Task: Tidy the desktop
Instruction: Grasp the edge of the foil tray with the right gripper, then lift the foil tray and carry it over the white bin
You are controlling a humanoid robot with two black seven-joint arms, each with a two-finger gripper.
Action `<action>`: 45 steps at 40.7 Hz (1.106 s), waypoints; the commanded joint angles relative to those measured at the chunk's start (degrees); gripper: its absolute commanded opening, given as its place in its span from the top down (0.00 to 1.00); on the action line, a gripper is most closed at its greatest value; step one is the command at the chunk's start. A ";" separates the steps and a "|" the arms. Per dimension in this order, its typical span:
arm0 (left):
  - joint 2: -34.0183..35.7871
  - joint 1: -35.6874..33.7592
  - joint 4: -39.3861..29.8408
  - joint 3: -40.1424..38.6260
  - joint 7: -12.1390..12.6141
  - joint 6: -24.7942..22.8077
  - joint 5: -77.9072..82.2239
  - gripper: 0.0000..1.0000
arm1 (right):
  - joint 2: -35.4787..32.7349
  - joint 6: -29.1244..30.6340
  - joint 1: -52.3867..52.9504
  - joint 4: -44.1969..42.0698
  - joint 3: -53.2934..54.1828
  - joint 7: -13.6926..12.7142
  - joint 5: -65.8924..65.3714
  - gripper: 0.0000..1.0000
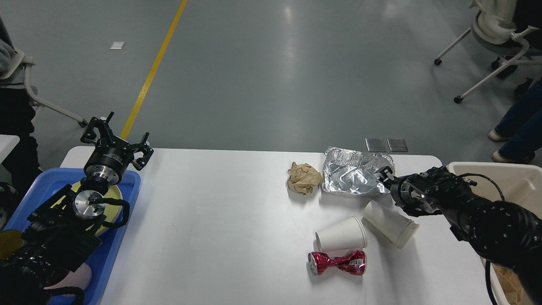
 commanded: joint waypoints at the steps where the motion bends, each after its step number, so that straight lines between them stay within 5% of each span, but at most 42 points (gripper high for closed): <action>1: 0.00 -0.01 0.00 0.00 0.00 0.00 0.00 0.02 | -0.15 -1.81 -0.58 -0.10 6.72 -1.17 0.09 1.00; 24: 0.00 -0.01 0.00 0.00 0.00 0.00 0.00 0.02 | -0.59 -2.86 -0.15 0.86 11.04 -1.17 -0.17 1.00; 32: 0.00 -0.01 0.00 0.00 0.00 0.00 0.00 0.02 | -6.03 -1.55 3.10 2.44 11.04 -1.08 -0.52 1.00; 45: 0.00 -0.01 0.00 0.00 0.00 0.00 0.00 0.02 | -20.01 24.89 21.99 4.20 10.52 -1.17 -2.45 1.00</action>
